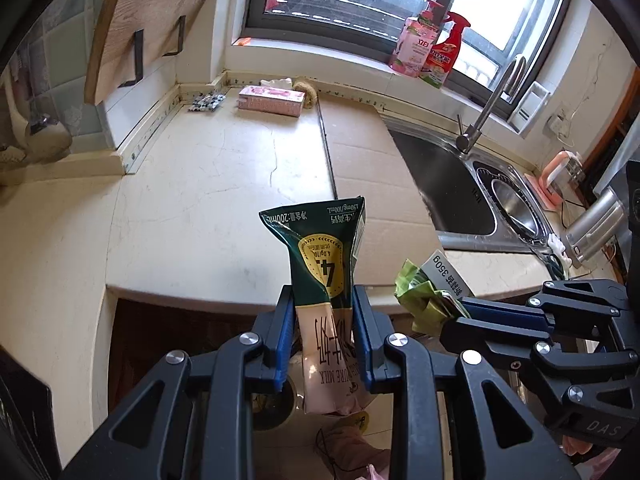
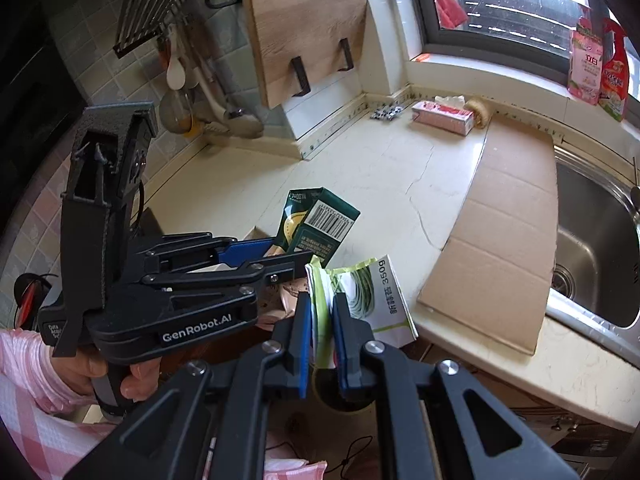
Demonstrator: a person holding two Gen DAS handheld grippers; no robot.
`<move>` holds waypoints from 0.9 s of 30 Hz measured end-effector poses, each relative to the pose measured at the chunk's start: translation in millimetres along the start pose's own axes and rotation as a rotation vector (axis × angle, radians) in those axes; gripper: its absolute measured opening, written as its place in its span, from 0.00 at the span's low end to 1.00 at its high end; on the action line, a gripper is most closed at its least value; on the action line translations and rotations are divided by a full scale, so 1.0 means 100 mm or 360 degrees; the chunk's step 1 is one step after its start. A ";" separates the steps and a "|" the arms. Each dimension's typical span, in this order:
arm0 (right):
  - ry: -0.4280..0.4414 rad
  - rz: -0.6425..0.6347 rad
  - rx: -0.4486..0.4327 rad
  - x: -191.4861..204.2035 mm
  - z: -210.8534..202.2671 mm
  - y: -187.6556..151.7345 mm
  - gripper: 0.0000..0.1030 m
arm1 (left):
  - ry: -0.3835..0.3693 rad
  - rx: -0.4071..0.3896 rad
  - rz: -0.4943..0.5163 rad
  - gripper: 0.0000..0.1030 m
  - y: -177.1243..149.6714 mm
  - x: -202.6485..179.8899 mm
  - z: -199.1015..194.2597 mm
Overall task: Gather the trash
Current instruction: 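Carry the snack packet and green-and-white packet down over the floor bin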
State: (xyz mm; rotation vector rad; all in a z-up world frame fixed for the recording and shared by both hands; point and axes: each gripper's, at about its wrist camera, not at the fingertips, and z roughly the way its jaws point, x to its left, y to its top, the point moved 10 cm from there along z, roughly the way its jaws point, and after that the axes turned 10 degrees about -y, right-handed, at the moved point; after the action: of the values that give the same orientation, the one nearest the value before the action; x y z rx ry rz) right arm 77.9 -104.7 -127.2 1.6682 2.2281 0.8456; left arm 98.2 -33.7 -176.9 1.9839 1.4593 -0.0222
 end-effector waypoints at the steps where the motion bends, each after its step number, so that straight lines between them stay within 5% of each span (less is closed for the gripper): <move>1: 0.0004 -0.0008 0.0009 0.02 0.00 -0.04 0.10 | 0.0009 -0.0004 -0.0011 0.24 -0.06 0.02 -0.03; 13: 0.0143 -0.0094 0.0146 0.27 0.25 -0.55 0.10 | 0.0148 0.0029 -0.0054 0.24 -0.67 0.21 -0.14; 27: 0.0236 -0.0036 0.0238 0.30 1.04 -1.20 0.10 | 0.0263 0.0099 -0.0159 0.24 -1.49 0.66 0.51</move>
State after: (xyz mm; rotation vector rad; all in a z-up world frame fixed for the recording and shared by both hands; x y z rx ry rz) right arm 24.7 -67.4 -275.2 1.6907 2.4606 0.8413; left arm 14.2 19.1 -315.6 1.9997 1.6811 0.0548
